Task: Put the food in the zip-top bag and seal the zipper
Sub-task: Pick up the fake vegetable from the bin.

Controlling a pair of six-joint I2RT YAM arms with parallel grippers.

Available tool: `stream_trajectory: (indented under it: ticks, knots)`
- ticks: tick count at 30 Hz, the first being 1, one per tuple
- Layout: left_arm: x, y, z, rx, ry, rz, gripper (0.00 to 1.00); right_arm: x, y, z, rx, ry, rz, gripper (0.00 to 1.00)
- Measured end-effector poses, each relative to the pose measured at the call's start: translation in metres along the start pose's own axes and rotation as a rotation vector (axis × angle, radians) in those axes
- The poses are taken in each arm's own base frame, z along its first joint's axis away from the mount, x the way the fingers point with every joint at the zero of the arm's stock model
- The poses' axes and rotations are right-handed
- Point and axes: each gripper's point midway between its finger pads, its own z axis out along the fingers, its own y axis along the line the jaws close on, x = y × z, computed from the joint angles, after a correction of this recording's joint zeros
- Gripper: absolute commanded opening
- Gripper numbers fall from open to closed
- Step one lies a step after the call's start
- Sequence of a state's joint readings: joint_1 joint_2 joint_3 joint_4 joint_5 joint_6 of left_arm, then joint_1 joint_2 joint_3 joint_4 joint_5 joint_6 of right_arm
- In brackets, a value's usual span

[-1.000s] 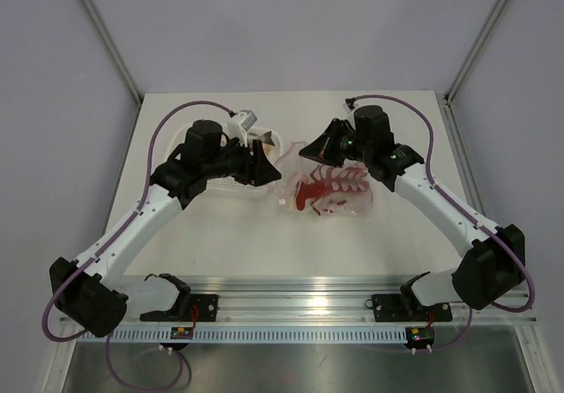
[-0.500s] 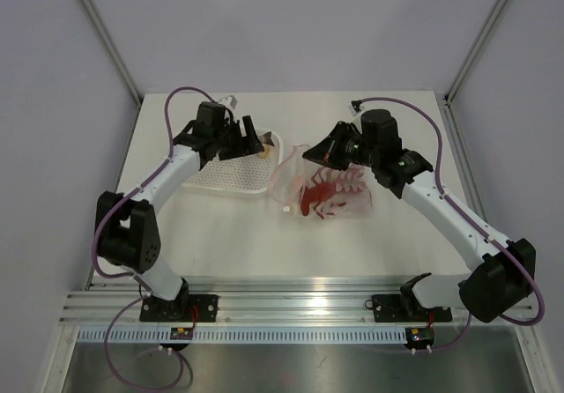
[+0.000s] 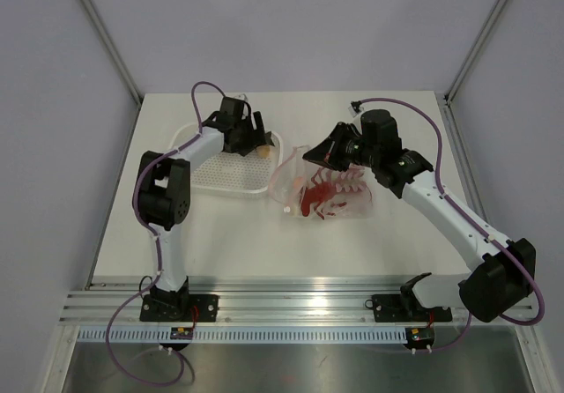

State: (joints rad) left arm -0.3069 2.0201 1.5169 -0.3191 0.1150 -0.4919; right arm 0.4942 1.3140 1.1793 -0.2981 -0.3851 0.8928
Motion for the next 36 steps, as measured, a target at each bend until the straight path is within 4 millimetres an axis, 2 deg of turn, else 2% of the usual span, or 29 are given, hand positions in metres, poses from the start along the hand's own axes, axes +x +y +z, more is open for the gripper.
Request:
stream_trajectory:
  ticks: [3, 10, 18, 22, 25, 30, 34, 36]
  knots:
    - [-0.005, 0.002, 0.017, -0.009, -0.006, 0.005, 0.73, 0.000, -0.001, 0.000, 0.003, 0.002, 0.001, 0.00]
    - [0.001, 0.009, 0.042, -0.026, 0.012, 0.002, 0.67, 0.002, -0.004, 0.003, 0.011, 0.010, 0.006, 0.00]
    - [-0.003, 0.008, 0.047, -0.031, -0.017, 0.007, 0.54, 0.002, -0.008, 0.008, 0.022, 0.020, 0.013, 0.00]
    - [-0.006, 0.004, 0.050, -0.027, -0.045, 0.019, 0.40, 0.002, -0.009, 0.010, 0.025, 0.022, 0.014, 0.00]
    - [-0.006, 0.004, 0.050, -0.020, -0.065, 0.026, 0.36, 0.002, -0.009, 0.010, 0.026, 0.022, 0.014, 0.00]
    - [0.009, 0.005, 0.031, -0.019, -0.059, 0.037, 0.34, 0.002, -0.009, 0.010, 0.025, 0.022, 0.015, 0.00]
    - [0.015, -0.001, 0.002, -0.004, -0.071, 0.045, 0.34, 0.002, -0.009, 0.010, 0.024, 0.021, 0.015, 0.00]
    - [0.013, -0.007, -0.020, 0.014, -0.096, 0.050, 0.34, 0.002, -0.009, 0.010, 0.023, 0.020, 0.015, 0.00]
